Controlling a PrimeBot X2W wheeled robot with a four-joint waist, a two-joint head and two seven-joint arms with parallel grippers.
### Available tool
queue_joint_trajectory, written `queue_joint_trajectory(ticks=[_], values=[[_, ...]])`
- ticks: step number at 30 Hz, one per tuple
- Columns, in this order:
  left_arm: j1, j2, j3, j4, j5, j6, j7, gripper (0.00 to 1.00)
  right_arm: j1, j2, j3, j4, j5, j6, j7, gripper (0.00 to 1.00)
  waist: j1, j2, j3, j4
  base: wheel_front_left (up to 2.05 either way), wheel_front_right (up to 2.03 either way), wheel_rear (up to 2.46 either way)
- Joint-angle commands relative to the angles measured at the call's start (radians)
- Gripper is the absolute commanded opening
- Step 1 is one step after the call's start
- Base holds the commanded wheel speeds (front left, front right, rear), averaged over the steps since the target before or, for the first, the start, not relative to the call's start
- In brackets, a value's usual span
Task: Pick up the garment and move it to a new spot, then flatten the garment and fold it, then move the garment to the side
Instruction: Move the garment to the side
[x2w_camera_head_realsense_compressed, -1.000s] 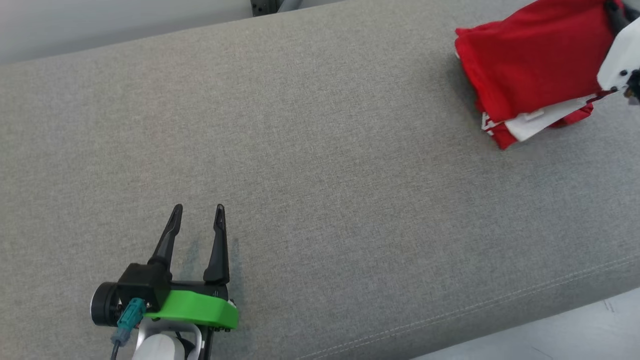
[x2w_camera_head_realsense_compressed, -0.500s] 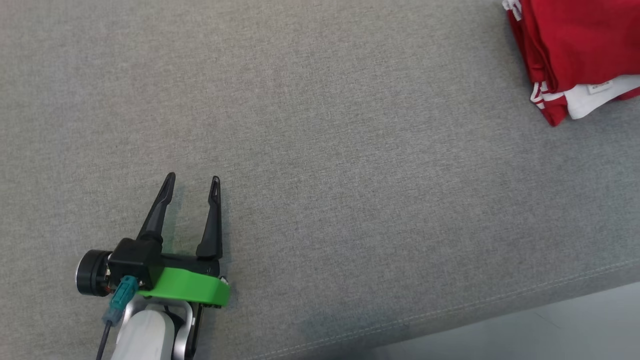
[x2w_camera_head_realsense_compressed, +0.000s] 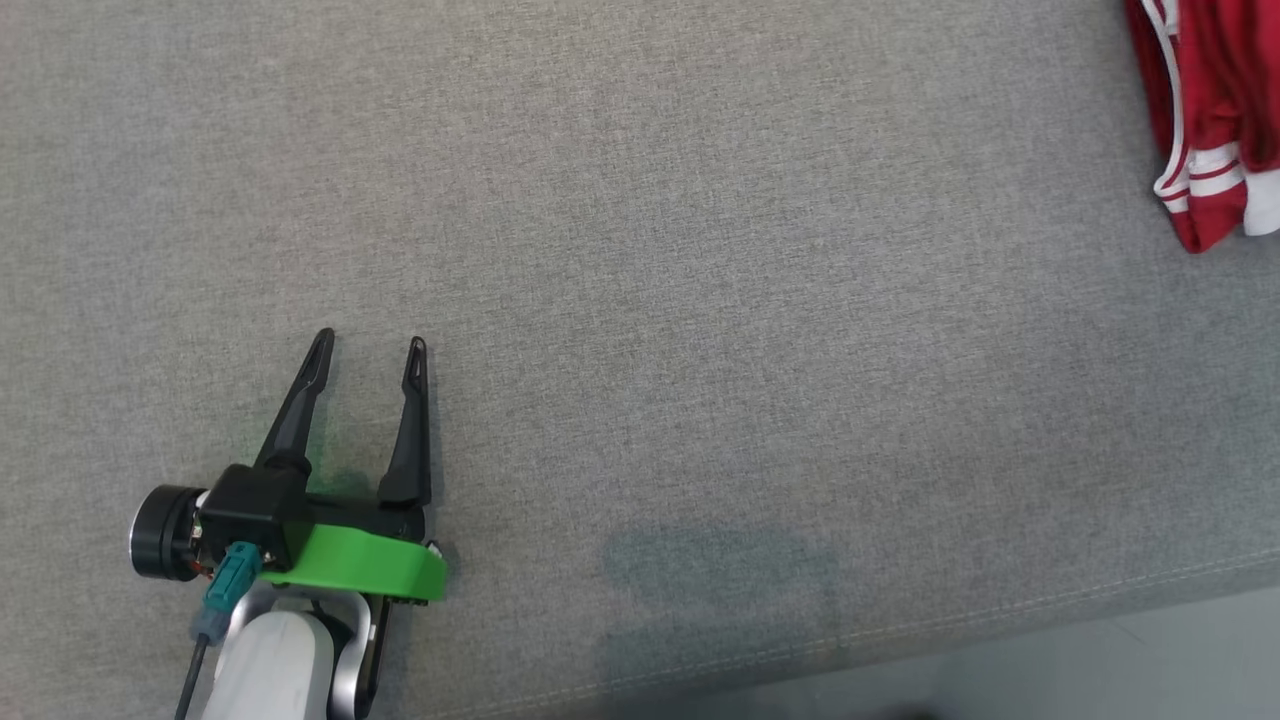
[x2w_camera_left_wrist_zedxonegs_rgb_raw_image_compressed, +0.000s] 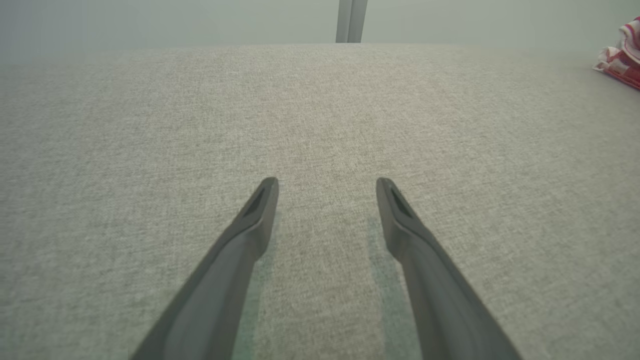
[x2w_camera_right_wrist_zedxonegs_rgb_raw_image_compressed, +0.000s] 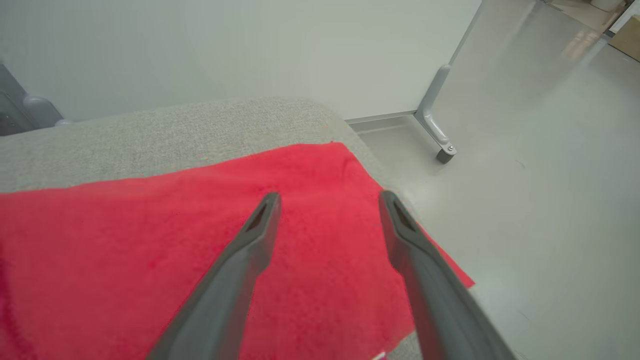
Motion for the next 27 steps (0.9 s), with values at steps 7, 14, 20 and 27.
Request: queue_joint_trajectory(ticks=[7, 14, 20, 27], values=[[-0.018, 0.012, -0.004, -0.006, 0.0, 0.009, 0.003, 1.0, 0.006, 0.024, -0.037, 0.003, -0.081, -0.001, -0.033, 1.0, -0.0001, 0.0095, -0.019, -0.026, 0.0, 0.0, 0.0], [-0.019, 0.011, -0.008, 0.003, -0.01, 0.013, -0.001, 1.0, -0.006, 0.079, -0.006, -0.025, -0.11, -0.001, -0.075, 1.0, -0.0001, 0.0095, -0.082, -0.052, 0.0, 0.0, 0.0], [-0.035, -0.008, 0.014, 0.021, -0.037, 0.027, -0.012, 1.0, 0.034, 0.134, 0.06, -0.109, -0.076, -0.001, -0.096, 1.0, -0.0001, 0.0095, -0.173, -0.066, 0.0, 0.0, 0.0], [-0.032, -0.027, 0.046, 0.062, -0.073, 0.047, -0.02, 1.0, 0.149, 0.167, 0.176, -0.299, 0.014, -0.001, -0.099, 1.0, -0.0001, 0.0095, -0.293, -0.073, 0.0, 0.0, 0.0]])
